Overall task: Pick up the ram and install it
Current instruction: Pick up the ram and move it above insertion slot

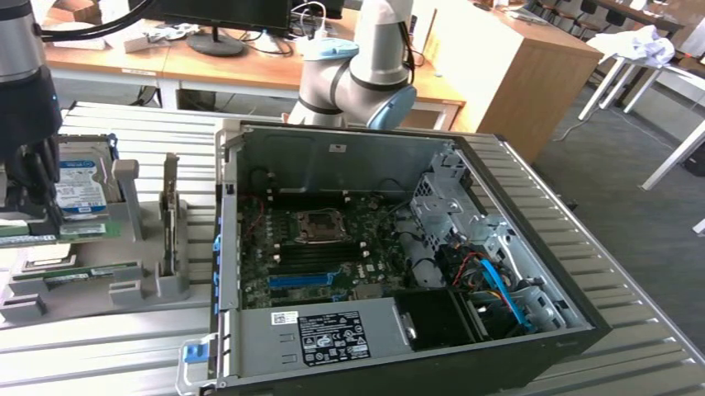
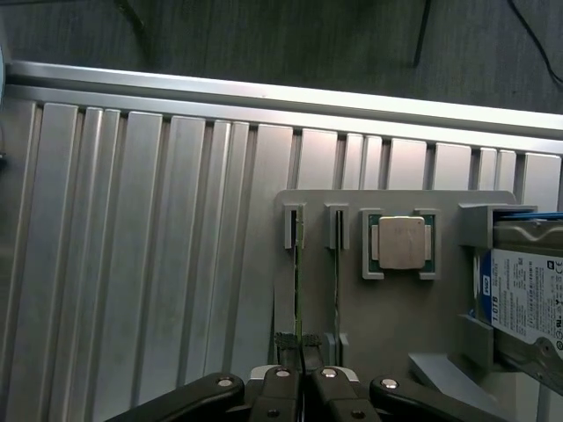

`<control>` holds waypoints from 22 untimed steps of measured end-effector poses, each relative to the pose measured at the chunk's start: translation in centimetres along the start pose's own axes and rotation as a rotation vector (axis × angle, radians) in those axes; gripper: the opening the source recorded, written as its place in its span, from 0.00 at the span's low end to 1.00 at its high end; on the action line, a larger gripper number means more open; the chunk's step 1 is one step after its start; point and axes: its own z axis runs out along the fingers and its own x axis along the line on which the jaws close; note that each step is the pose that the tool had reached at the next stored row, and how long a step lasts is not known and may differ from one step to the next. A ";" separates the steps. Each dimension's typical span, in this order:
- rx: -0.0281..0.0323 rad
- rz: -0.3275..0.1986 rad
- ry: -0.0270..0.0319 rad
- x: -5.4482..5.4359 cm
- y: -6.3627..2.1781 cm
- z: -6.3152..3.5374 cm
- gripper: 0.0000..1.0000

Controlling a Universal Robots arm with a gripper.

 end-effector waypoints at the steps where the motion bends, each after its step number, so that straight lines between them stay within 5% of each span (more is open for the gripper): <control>1: 0.0000 0.000 0.0000 0.0 0.00 -0.14 0.12; 22: 0.0001 0.000 0.0000 0.1 0.07 -2.06 0.12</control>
